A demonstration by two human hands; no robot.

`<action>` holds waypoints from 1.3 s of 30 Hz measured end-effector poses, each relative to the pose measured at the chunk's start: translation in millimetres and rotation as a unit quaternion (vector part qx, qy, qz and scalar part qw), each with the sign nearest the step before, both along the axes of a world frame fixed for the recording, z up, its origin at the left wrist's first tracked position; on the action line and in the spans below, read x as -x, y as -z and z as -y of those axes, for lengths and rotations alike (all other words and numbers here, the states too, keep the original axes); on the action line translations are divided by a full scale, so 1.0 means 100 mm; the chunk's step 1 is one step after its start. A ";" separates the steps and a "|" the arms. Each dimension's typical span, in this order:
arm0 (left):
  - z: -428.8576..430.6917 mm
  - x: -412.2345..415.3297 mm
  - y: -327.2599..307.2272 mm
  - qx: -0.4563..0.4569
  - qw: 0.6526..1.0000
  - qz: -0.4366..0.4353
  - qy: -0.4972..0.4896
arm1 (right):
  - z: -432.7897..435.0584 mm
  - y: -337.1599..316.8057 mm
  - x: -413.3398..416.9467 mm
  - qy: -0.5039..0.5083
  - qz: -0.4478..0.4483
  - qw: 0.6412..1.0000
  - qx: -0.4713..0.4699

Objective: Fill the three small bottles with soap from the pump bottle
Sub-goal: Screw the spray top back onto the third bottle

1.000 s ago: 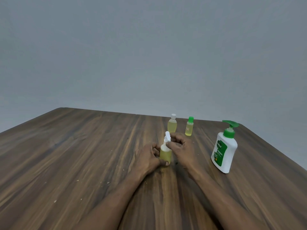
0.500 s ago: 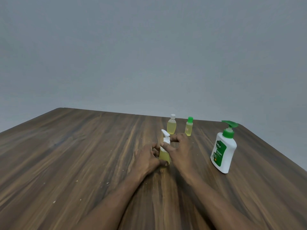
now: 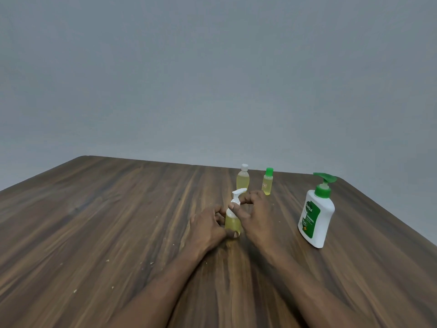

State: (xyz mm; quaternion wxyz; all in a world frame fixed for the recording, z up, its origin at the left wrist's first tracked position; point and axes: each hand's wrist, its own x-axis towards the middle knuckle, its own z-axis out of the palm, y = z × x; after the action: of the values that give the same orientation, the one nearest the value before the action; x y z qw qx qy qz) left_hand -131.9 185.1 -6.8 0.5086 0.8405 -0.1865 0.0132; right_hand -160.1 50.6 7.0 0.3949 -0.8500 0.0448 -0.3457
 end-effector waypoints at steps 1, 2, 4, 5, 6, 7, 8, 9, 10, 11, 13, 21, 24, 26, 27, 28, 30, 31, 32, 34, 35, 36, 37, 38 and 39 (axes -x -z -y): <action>0.00 0.00 0.00 0.001 1.000 0.001 -0.002 | -0.01 0.01 0.00 0.012 0.002 1.000 0.004; 0.00 0.01 0.00 0.001 1.000 0.004 -0.003 | -0.02 0.01 0.00 0.016 0.003 1.000 0.007; 0.00 0.02 0.00 0.002 1.000 0.006 -0.006 | 0.00 -0.01 0.00 -0.006 0.001 1.000 -0.008; 0.00 0.02 0.01 0.000 1.000 0.006 -0.004 | 0.02 -0.02 0.00 -0.022 -0.005 1.000 -0.016; 0.00 0.02 0.01 -0.003 1.000 0.007 -0.002 | 0.03 -0.02 0.00 -0.033 -0.014 0.999 -0.018; 0.00 0.02 0.01 -0.006 1.000 0.009 -0.001 | 0.04 -0.01 0.00 -0.039 -0.020 0.999 -0.022; 0.01 0.01 0.01 -0.008 1.000 0.010 -0.001 | 0.04 -0.01 0.01 -0.042 -0.018 0.998 -0.036; 0.01 0.00 0.01 -0.008 1.000 0.010 -0.002 | 0.03 0.00 0.01 -0.045 -0.010 0.997 -0.056; 0.01 0.00 0.01 -0.007 1.000 0.010 -0.003 | 0.01 0.00 0.02 -0.045 0.002 0.996 -0.074; 0.01 -0.01 0.01 -0.008 1.000 0.010 -0.004 | -0.02 0.00 0.02 -0.036 0.017 0.996 -0.080; 0.02 -0.02 0.02 -0.008 1.000 0.014 -0.008 | -0.08 0.03 -0.01 0.001 0.036 0.996 -0.076; 0.04 -0.07 0.08 0.005 1.000 0.013 -0.006 | -0.02 0.02 -0.06 -0.018 -0.006 0.996 -0.093; 0.05 -0.08 0.09 0.015 1.000 0.006 -0.012 | 0.00 0.01 -0.05 -0.059 0.008 0.990 -0.127; 0.05 -0.09 0.10 0.017 1.000 0.003 -0.008 | -0.01 0.05 -0.06 -0.046 0.012 0.993 -0.107; 0.05 -0.09 0.10 0.017 1.000 0.004 -0.008 | -0.02 0.07 -0.07 -0.033 0.017 0.994 -0.098; 0.05 -0.09 0.12 0.019 1.000 0.008 -0.010 | -0.02 0.09 -0.08 -0.019 0.024 0.995 -0.095; 0.07 -0.10 0.14 0.024 0.999 0.016 -0.015 | -0.03 0.11 -0.09 0.002 0.036 0.995 -0.097; 0.08 -0.10 0.14 0.025 0.999 0.018 -0.016 | -0.03 0.11 -0.10 0.002 0.036 0.995 -0.092; 0.08 -0.10 0.14 0.024 0.999 0.019 -0.016 | -0.02 0.12 -0.10 -0.006 0.031 0.996 -0.084; 0.09 -0.11 0.15 0.022 0.999 0.016 -0.017 | 0.01 0.11 -0.09 -0.033 0.020 0.996 -0.078; 0.09 -0.11 0.15 0.024 0.999 0.015 -0.018 | 0.03 0.11 -0.09 -0.040 0.018 0.996 -0.077; 0.09 -0.12 0.15 0.025 0.999 0.015 -0.020 | 0.04 0.11 -0.08 -0.042 0.019 0.996 -0.071; 0.09 -0.12 0.15 0.025 0.999 0.016 -0.023 | 0.04 0.11 -0.08 -0.037 0.021 0.997 -0.062; 0.10 -0.11 0.16 0.023 0.999 0.020 -0.026 | 0.03 0.11 -0.07 -0.028 0.023 0.998 -0.052; 0.10 -0.11 0.16 0.020 0.999 0.023 -0.030 | 0.02 0.11 -0.06 -0.019 0.024 0.998 -0.047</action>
State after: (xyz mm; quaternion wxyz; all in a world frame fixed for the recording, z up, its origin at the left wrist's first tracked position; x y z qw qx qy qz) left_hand -120.5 174.9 -22.7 0.5206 0.8346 -0.1723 0.0516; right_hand -153.6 48.6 -3.7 0.4416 -0.8227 0.0356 -0.3563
